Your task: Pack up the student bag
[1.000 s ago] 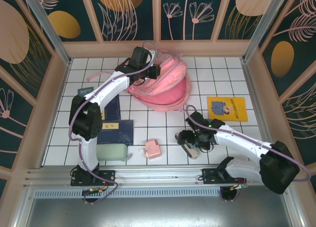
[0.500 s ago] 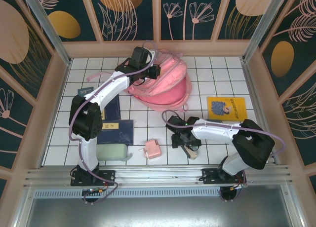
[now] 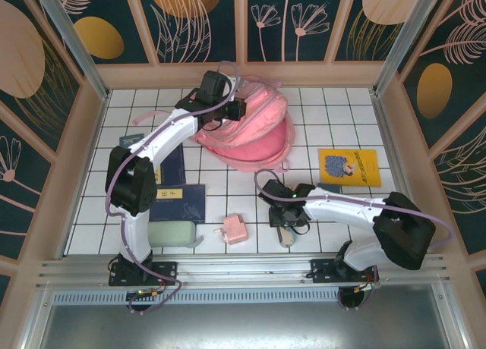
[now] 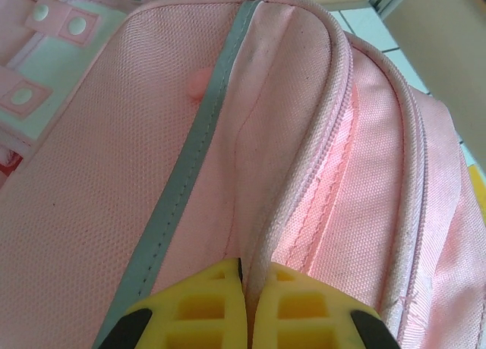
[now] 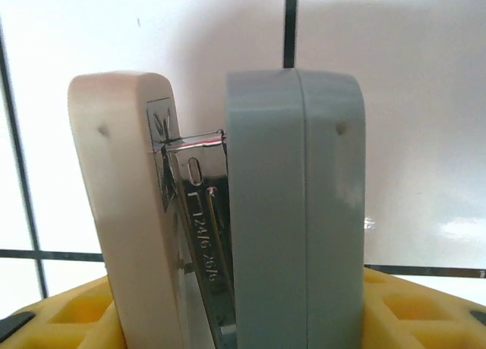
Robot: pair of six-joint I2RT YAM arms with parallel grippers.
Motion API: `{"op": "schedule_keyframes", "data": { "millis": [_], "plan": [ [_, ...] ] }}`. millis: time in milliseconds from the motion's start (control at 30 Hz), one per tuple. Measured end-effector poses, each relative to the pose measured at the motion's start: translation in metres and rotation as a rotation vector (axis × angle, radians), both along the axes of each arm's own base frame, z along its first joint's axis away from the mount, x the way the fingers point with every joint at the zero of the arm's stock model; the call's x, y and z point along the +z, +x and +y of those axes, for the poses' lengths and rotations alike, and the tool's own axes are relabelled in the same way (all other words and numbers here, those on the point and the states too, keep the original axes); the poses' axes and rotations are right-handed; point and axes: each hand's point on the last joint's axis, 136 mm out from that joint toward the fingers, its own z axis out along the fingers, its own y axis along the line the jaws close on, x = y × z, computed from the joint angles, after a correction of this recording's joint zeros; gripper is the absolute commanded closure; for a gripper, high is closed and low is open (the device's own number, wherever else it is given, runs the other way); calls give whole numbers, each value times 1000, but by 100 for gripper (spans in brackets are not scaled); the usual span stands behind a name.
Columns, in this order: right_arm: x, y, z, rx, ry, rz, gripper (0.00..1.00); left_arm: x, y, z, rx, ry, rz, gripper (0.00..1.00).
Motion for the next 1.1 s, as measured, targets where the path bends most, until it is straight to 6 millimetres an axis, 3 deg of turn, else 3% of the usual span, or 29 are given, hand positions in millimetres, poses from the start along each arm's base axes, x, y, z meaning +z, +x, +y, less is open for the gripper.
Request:
{"op": "schedule_keyframes", "data": {
  "millis": [267, 400, 567, 667, 800, 967, 1100],
  "plan": [
    [84, 54, -18, -198, 292, -158, 66, 43, 10, 11, 2, -165, 60, 100],
    [127, 99, -18, -267, 441, -224, 66, 52, 7, 0, -38, -225, 107, 100],
    [151, 167, -5, -314, 530, -284, 66, 58, 5, -11, -92, -274, 150, 100],
    [154, 210, 1, -367, 575, -315, 66, 61, 3, -15, -113, -301, 171, 100],
    [134, 255, 7, -464, 633, -305, 66, 65, 0, -17, -139, -343, 200, 100],
    [97, 293, 30, -544, 728, -250, 63, 72, 5, -24, -175, -399, 211, 100],
    [84, 320, 57, -562, 788, -233, 60, 71, 10, -28, -199, -435, 216, 100]
  ]
}}
